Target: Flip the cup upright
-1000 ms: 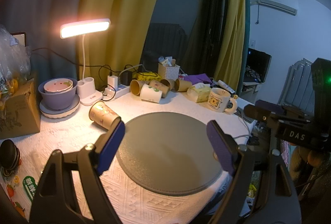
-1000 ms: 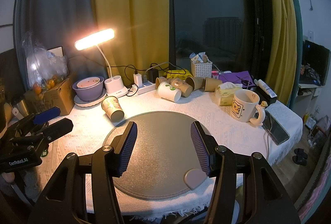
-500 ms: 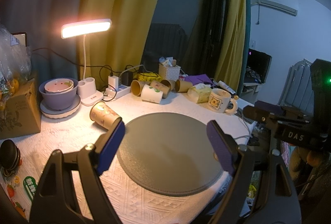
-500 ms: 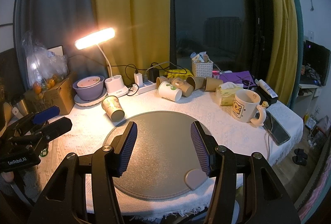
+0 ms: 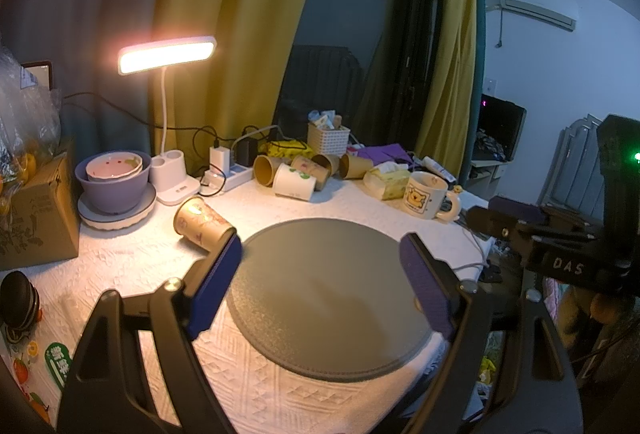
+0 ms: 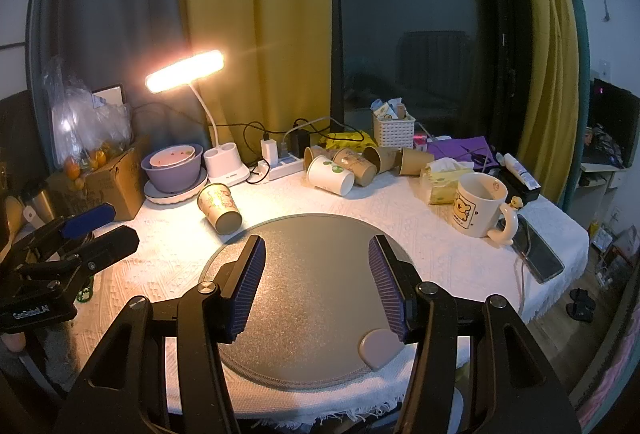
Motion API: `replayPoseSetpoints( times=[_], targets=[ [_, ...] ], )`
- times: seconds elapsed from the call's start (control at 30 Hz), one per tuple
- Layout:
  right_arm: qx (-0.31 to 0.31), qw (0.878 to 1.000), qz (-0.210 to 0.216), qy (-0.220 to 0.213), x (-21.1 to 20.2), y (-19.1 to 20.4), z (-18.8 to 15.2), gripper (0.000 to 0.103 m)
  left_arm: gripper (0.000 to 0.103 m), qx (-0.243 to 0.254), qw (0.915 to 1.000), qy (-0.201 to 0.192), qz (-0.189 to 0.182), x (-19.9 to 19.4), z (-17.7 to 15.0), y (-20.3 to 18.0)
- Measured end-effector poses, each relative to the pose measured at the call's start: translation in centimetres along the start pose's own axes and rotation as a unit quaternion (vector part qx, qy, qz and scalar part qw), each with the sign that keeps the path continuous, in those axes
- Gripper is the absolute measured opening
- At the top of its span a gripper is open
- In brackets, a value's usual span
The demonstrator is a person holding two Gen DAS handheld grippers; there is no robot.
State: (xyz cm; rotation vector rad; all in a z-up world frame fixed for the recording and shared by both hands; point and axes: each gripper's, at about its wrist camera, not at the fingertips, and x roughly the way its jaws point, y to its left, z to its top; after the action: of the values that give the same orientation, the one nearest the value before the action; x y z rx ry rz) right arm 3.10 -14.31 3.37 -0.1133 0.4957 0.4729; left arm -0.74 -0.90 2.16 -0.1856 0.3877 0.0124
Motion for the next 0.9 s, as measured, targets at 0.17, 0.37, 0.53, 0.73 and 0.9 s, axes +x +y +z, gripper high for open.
replayPoseSetpoints(
  times=[0.17,0.37,0.53,0.73,0.9],
  targets=[
    [0.000,1.000,0.000,0.001,0.1,-0.1,0.0,0.057,0.082,0.000,1.0000,0.000,0.001,0.0,0.0,0.0],
    [-0.001,1.000,0.004,0.009,0.7,0.2,-0.5,0.057,0.082,0.002,0.9999,0.010,0.005,0.8,0.3,0.7],
    [-0.003,0.999,0.015,0.029,3.2,-0.1,-0.6,0.057,0.083,-0.005,0.9994,0.032,0.011,2.6,0.1,1.4],
    [-0.006,0.998,0.029,0.056,6.6,-0.5,0.0,0.057,0.083,-0.018,0.9977,0.056,0.034,5.4,-0.2,2.8],
    [-0.008,0.996,0.037,0.075,9.4,-1.0,0.6,0.057,0.082,-0.040,0.9950,0.073,0.055,8.1,0.0,4.6]
  ],
)
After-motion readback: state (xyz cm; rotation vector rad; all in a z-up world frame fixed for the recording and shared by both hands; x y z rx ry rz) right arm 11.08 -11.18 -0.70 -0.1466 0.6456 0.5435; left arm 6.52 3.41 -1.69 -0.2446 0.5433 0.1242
